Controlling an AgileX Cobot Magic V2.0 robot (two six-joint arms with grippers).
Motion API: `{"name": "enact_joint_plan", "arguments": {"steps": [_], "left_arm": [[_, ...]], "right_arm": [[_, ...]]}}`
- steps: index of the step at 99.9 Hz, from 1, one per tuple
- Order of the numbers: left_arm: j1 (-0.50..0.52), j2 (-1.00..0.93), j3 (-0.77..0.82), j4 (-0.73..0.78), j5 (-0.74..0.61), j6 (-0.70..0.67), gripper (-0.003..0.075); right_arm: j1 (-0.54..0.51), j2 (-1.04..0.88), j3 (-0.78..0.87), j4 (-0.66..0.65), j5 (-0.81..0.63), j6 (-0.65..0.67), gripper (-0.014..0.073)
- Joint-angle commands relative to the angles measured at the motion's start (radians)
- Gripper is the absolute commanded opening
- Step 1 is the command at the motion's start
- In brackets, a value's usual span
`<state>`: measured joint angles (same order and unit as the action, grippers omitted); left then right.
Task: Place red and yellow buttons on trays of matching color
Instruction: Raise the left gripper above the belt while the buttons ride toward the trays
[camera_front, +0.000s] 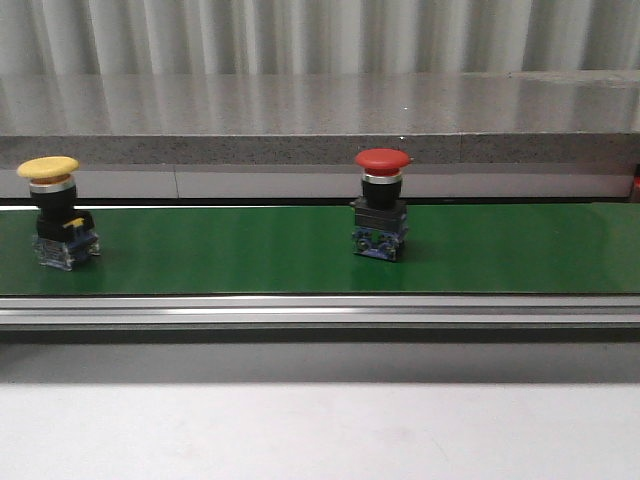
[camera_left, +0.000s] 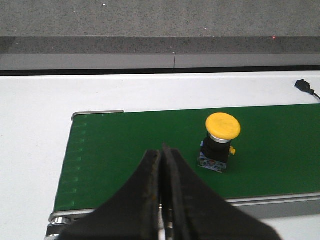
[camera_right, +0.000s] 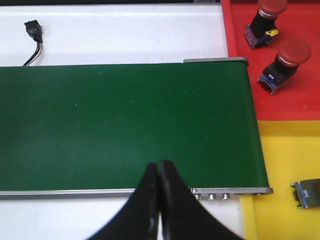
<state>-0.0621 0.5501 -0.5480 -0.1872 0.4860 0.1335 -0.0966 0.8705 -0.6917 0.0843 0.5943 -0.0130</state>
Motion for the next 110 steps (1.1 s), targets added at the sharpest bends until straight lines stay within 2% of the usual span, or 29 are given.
{"name": "enact_joint_plan", "arguments": {"steps": [1,7,12,19,24,31,52,85,110], "left_arm": [[-0.010,-0.002,-0.028,-0.017,-0.080,-0.002,-0.0020],[-0.010,-0.002,-0.028,-0.017,-0.080,-0.002,-0.0020],[-0.010,-0.002,-0.028,-0.017,-0.080,-0.002,-0.0020],[-0.010,-0.002,-0.028,-0.017,-0.080,-0.002,-0.0020],[-0.010,-0.002,-0.028,-0.017,-0.080,-0.002,-0.0020],[-0.010,-0.002,-0.028,-0.017,-0.080,-0.002,-0.0020],[-0.010,-0.002,-0.028,-0.017,-0.080,-0.002,-0.0020],[-0.010,-0.002,-0.028,-0.017,-0.080,-0.002,-0.0020],[-0.010,-0.002,-0.028,-0.017,-0.080,-0.002,-0.0020]], "right_arm": [[0.003,-0.015,-0.029,0.000,-0.049,-0.007,-0.0042],[0.003,-0.015,-0.029,0.000,-0.033,-0.007,0.0025],[0.003,-0.015,-0.029,0.000,-0.018,-0.007,0.0127],[0.003,-0.015,-0.029,0.000,-0.001,-0.007,0.0329],[0.003,-0.015,-0.029,0.000,0.005,-0.007,0.0507],[0.004,-0.015,-0.029,0.008,0.006,-0.007,0.0674],[0.096,0.000,-0.042,0.041,-0.005,-0.037,0.0602],[0.346,0.228,-0.183,0.041,-0.004,-0.048,0.0602],[0.432,0.415,-0.292,0.041,0.004,-0.048,0.0602]]}}
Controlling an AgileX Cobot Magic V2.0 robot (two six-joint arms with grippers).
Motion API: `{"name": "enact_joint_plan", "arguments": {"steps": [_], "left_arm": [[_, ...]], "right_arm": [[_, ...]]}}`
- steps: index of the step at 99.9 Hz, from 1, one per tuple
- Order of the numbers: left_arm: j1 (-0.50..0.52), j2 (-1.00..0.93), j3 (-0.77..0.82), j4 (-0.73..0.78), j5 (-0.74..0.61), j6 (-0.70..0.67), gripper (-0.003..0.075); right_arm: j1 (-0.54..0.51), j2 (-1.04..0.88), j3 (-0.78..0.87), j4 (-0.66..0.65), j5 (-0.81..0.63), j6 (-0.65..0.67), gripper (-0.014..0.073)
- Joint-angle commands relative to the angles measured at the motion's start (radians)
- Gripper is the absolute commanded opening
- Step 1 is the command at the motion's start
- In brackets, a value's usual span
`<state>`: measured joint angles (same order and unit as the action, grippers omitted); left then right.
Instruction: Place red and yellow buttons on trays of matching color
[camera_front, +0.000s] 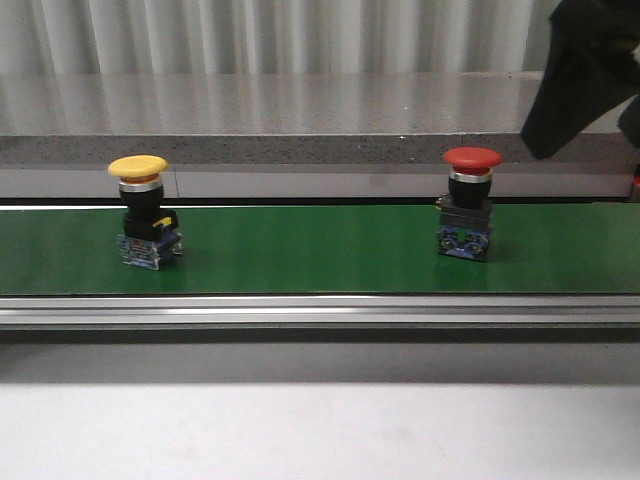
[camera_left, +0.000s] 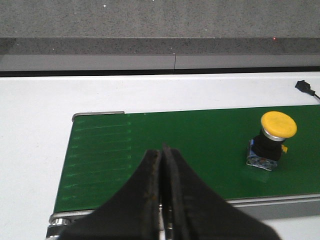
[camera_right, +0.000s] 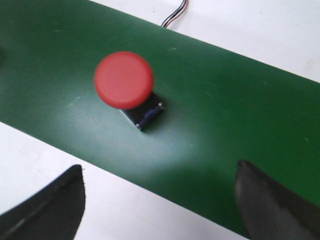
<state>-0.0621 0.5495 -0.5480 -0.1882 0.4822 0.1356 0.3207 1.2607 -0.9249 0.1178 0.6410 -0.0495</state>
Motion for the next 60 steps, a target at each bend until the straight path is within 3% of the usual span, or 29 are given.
{"name": "enact_joint_plan", "arguments": {"steps": [1,30,49,60], "left_arm": [[-0.010,-0.001,-0.028,-0.016,-0.076,-0.004,-0.0020],[-0.010,-0.001,-0.028,-0.016,-0.076,-0.004,-0.0020],[-0.010,-0.001,-0.028,-0.016,-0.076,-0.004,-0.0020],[-0.010,-0.001,-0.028,-0.016,-0.076,-0.004,-0.0020]], "right_arm": [[0.017,0.034,-0.064,0.007,-0.043,-0.011,0.0602],[0.019,0.192,-0.153,0.000,-0.061,-0.011,0.0568],[0.013,0.264,-0.202,-0.009,-0.062,-0.011,0.0323],[-0.008,0.281,-0.229,-0.009,-0.031,-0.010,0.0226]]}}
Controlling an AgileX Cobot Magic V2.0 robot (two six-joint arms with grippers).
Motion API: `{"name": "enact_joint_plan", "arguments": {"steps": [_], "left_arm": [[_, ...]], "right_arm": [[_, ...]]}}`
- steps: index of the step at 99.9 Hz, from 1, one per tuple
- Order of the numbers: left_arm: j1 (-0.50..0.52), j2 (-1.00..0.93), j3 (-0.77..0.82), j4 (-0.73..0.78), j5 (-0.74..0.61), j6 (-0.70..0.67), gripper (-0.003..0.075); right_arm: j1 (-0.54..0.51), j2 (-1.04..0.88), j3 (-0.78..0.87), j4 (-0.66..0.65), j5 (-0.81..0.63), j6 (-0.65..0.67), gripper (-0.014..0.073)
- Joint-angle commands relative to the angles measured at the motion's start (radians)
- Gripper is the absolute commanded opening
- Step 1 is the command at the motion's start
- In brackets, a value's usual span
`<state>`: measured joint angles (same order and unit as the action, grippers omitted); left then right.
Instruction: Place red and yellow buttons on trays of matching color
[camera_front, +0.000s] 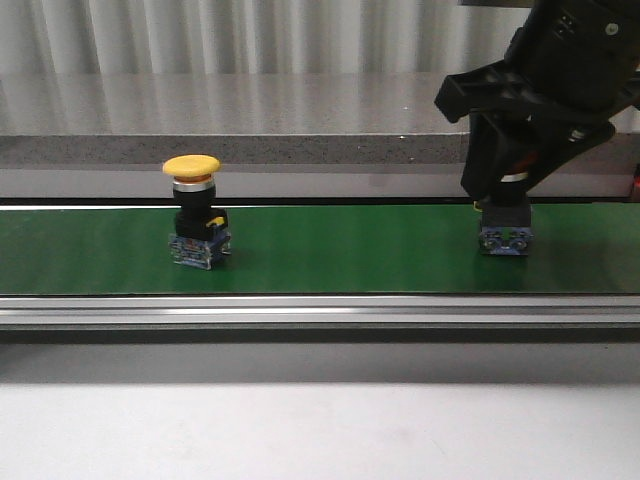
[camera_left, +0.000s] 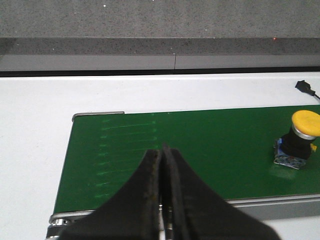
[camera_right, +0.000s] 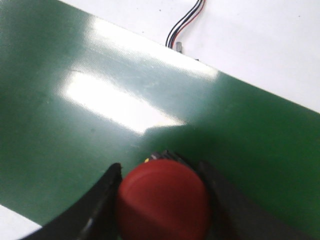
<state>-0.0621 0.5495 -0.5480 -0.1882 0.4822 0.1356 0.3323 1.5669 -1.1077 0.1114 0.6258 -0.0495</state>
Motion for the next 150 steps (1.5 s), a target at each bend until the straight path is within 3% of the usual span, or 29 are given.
{"name": "enact_joint_plan", "arguments": {"steps": [1,15,29,50,70,90,117,150], "left_arm": [[-0.010,-0.001,-0.028,-0.016,-0.076,-0.004,-0.0020],[-0.010,-0.001,-0.028,-0.016,-0.076,-0.004,-0.0020],[-0.010,-0.001,-0.028,-0.016,-0.076,-0.004,-0.0020],[-0.010,-0.001,-0.028,-0.016,-0.076,-0.004,-0.0020],[-0.010,-0.001,-0.028,-0.016,-0.076,-0.004,-0.0020],[-0.010,-0.001,-0.028,-0.016,-0.076,-0.004,-0.0020],[-0.010,-0.001,-0.028,-0.016,-0.076,-0.004,-0.0020],[-0.010,-0.001,-0.028,-0.016,-0.076,-0.004,-0.0020]], "right_arm": [[-0.021,-0.025,-0.050,-0.003,-0.013,-0.010,0.0217],[-0.066,-0.030,-0.104,-0.003,0.067,-0.010,0.0163],[-0.138,-0.042,-0.186,-0.003,0.153,-0.010,0.0162],[-0.326,-0.045,-0.320,-0.003,0.226,-0.010,0.0162],[-0.552,-0.037,-0.384,-0.002,0.172,0.023,0.0162],[-0.728,0.030,-0.407,0.020,0.011,0.036,0.0162],[-0.809,0.214,-0.496,0.026,-0.148,0.035,0.0162],[-0.819,0.446,-0.676,0.028,-0.119,0.035,0.0162]]}}
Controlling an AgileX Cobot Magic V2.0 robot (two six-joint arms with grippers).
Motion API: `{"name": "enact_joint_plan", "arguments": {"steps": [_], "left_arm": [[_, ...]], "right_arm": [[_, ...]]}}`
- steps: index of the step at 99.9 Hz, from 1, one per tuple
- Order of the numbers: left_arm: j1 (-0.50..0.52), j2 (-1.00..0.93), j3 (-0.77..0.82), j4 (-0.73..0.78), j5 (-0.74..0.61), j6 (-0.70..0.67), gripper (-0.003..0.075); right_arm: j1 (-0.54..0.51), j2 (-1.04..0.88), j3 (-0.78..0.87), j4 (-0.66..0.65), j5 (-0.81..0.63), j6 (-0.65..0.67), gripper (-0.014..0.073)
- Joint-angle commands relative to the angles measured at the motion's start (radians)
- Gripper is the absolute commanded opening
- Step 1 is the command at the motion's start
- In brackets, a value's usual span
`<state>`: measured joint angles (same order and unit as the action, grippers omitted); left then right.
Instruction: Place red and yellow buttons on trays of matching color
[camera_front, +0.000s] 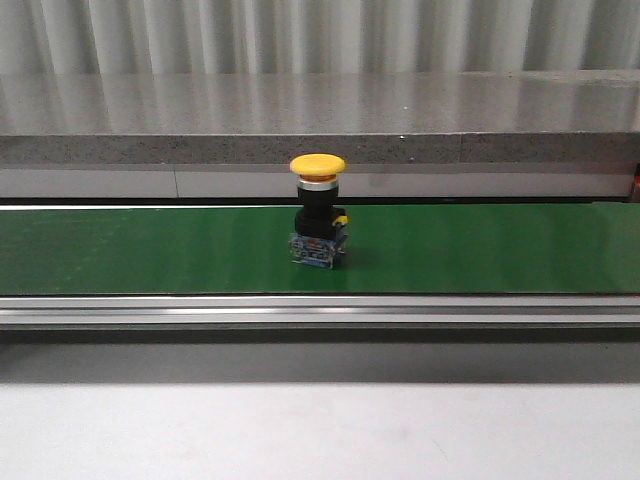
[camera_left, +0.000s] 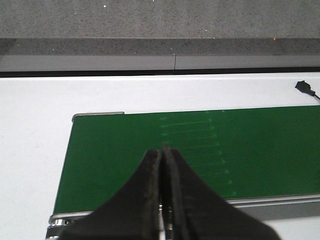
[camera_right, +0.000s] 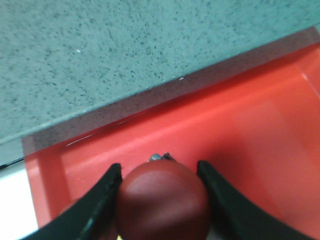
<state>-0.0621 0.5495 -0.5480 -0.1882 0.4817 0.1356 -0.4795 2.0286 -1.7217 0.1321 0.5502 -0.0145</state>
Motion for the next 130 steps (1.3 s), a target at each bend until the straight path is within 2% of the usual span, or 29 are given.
{"name": "enact_joint_plan", "arguments": {"steps": [1,43,53,65,75,99,130], "left_arm": [[-0.010,-0.001,-0.028,-0.016,-0.076,-0.004,-0.0020],[-0.010,-0.001,-0.028,-0.016,-0.076,-0.004,-0.0020],[-0.010,-0.001,-0.028,-0.016,-0.076,-0.004,-0.0020],[-0.010,-0.001,-0.028,-0.016,-0.076,-0.004,-0.0020],[-0.010,-0.001,-0.028,-0.016,-0.076,-0.004,-0.0020],[-0.010,-0.001,-0.028,-0.016,-0.076,-0.004,-0.0020],[-0.010,-0.001,-0.028,-0.016,-0.076,-0.004,-0.0020]], "right_arm": [[-0.007,-0.008,-0.066,0.008,-0.041,0.000,0.0162],[-0.008,0.102,-0.097,0.042,-0.025,0.001,0.0189],[-0.008,0.109,-0.097,0.043,-0.014,0.001,0.0314],[-0.008,0.105,-0.097,0.043,-0.014,0.001,0.0545],[-0.008,0.102,-0.117,0.043,0.000,0.001,0.0636],[-0.008,0.069,-0.247,0.043,0.174,-0.012,0.0636],[-0.005,-0.140,-0.235,0.043,0.310,-0.090,0.0636]]}}
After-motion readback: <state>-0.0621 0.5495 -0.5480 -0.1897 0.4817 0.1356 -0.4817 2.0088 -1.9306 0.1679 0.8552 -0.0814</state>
